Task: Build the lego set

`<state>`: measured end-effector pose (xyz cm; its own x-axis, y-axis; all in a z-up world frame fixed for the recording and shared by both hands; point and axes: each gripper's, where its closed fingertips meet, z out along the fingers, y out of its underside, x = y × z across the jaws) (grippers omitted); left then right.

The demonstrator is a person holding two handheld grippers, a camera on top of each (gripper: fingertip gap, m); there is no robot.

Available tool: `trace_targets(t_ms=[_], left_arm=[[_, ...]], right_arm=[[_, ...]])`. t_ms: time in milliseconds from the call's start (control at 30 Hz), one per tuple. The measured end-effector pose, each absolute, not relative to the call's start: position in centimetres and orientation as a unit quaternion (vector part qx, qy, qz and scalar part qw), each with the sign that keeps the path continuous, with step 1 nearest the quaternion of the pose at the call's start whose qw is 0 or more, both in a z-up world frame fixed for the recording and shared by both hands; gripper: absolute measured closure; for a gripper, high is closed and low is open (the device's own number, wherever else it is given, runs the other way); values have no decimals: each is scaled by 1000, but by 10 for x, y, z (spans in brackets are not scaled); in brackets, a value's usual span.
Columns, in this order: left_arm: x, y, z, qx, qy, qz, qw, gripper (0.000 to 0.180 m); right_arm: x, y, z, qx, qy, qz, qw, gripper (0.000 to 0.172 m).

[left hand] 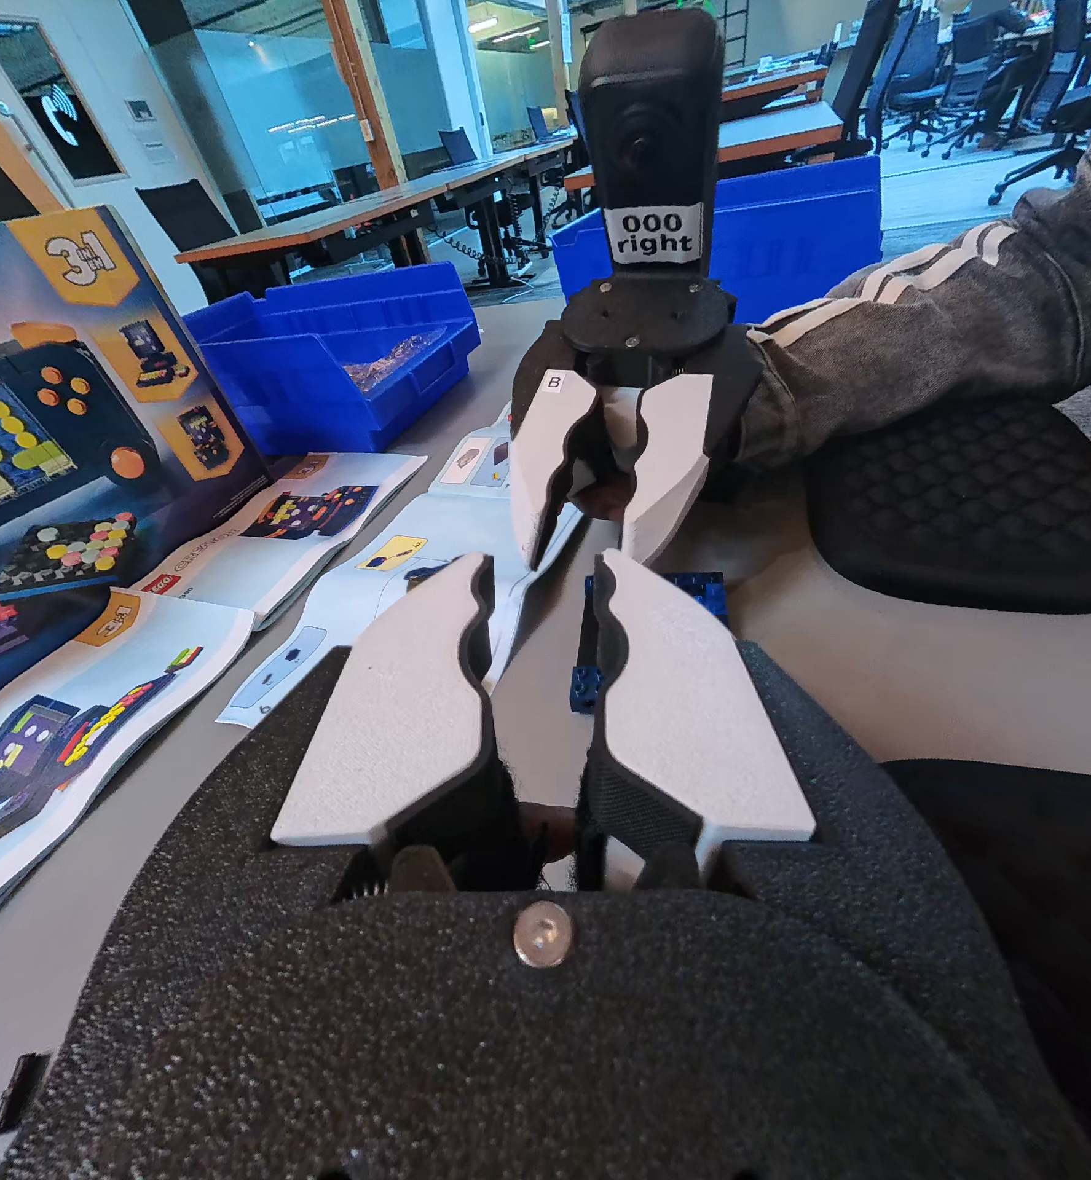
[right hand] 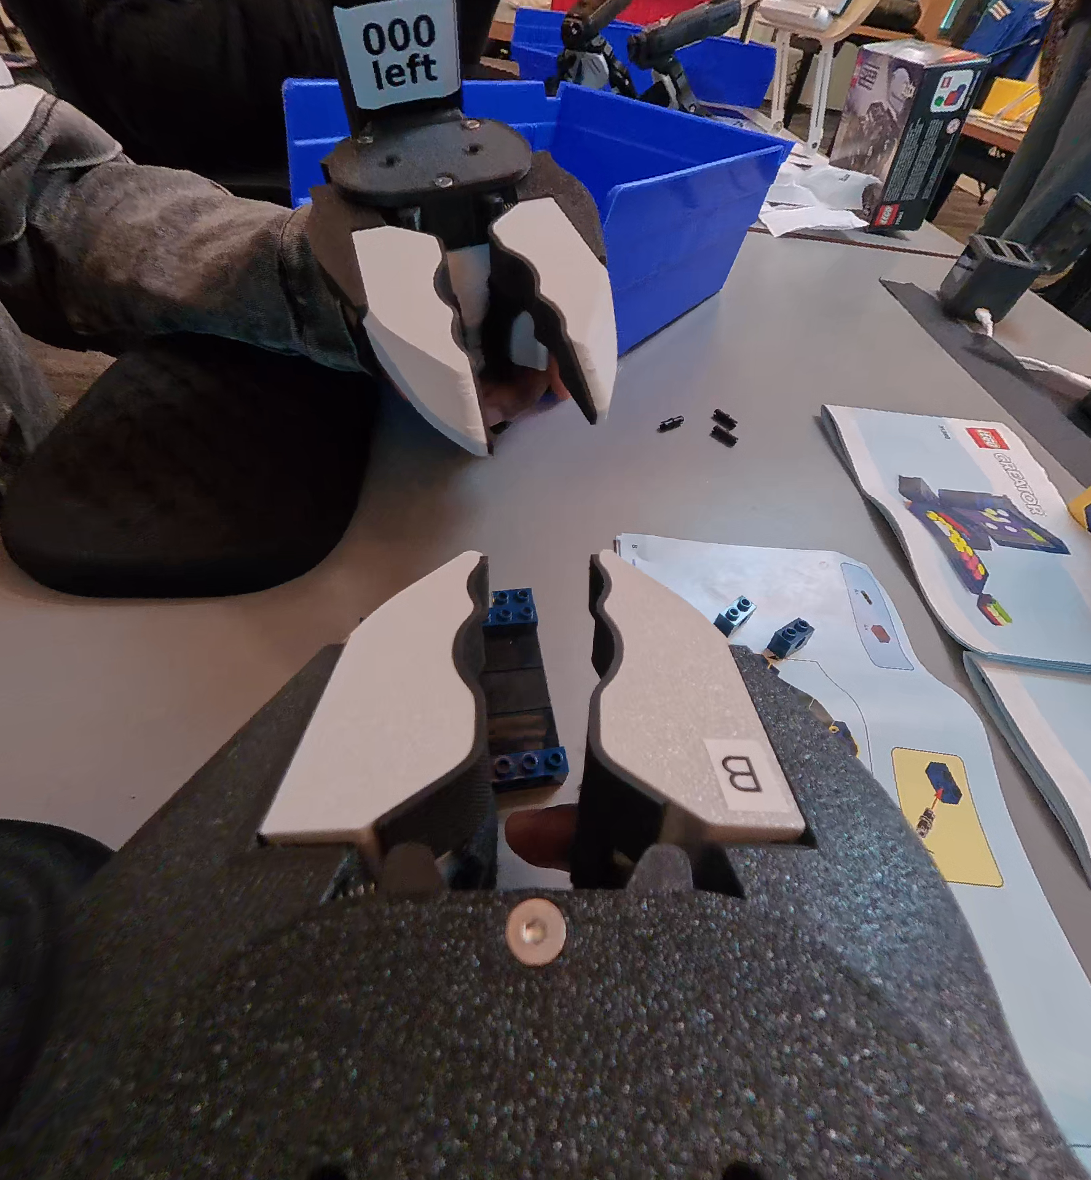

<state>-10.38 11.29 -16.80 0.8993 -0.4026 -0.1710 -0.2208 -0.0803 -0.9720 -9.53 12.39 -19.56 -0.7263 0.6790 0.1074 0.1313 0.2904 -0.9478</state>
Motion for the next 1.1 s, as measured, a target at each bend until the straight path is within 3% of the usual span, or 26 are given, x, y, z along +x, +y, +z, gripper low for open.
trace_targets(t_ms=[833, 1100], left_arm=[[-94, 110, -169, -747, 220, -89, 621, 142], [-80, 41, -101, -792, 202, -96, 568, 130]], right_arm=[[-100, 129, -193, -286, -749, 539, 258, 134], [-100, 131, -190, -287, -741, 547, 263, 131]])
